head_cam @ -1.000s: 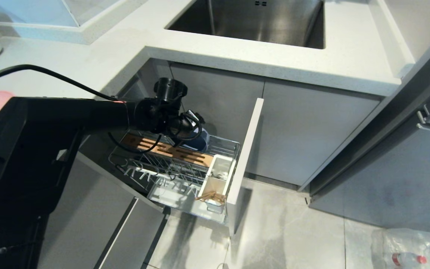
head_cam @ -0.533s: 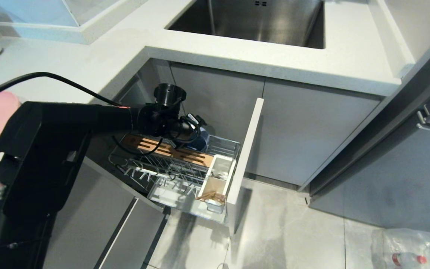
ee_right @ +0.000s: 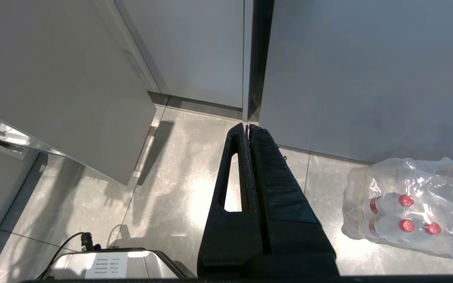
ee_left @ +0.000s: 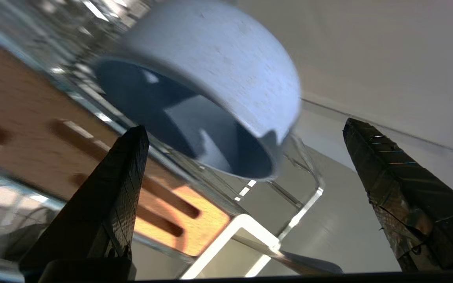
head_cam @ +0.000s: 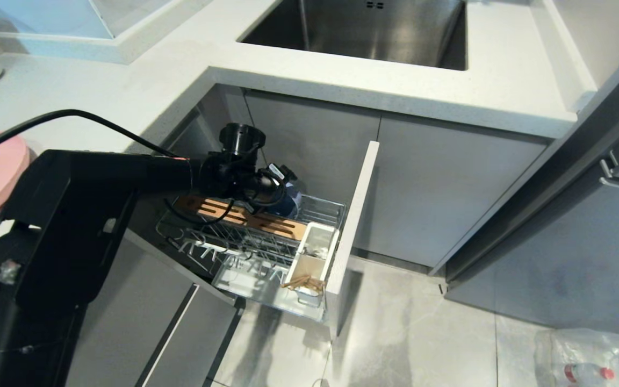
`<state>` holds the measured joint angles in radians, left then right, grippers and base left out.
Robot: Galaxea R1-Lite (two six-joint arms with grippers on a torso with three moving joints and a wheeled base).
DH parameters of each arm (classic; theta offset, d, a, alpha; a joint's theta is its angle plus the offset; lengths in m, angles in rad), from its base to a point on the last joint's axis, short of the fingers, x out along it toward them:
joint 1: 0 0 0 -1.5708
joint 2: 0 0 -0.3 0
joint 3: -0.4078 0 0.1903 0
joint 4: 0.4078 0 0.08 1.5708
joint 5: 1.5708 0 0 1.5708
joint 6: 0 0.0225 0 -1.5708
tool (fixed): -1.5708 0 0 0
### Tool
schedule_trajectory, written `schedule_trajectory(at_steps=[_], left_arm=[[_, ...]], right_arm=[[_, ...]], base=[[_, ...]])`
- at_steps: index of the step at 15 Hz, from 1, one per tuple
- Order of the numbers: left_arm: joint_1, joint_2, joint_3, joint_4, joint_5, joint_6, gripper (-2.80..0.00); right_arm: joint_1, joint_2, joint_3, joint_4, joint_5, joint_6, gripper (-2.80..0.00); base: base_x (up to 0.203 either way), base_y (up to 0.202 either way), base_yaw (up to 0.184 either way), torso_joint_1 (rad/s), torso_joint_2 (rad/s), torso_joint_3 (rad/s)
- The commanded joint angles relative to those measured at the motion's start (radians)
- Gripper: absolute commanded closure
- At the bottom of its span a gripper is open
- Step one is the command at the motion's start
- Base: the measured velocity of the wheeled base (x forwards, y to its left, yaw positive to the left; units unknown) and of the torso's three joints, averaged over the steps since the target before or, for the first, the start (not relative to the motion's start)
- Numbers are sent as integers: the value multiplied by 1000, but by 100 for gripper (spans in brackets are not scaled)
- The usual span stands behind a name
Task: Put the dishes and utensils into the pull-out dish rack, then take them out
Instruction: Take the bowl out of the cupboard
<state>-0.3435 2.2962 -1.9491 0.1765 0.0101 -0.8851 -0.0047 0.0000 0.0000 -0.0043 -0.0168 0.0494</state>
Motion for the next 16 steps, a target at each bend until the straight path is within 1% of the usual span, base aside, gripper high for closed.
schedule_trajectory(at_steps=[1,4,16], left_arm=[[7,8,0,-3,-6,-6,-280],[11,14,-1,-26,-9,-6,-280],[12,20,-1,-28,-37,-6,-280]], right_arm=[[0,2,0,0,0,0,0],[0,2,0,0,0,0,0],[0,2,0,0,0,0,0]], base=[[0,0,0,0,0,0],[0,0,0,0,0,0],[0,0,0,0,0,0]])
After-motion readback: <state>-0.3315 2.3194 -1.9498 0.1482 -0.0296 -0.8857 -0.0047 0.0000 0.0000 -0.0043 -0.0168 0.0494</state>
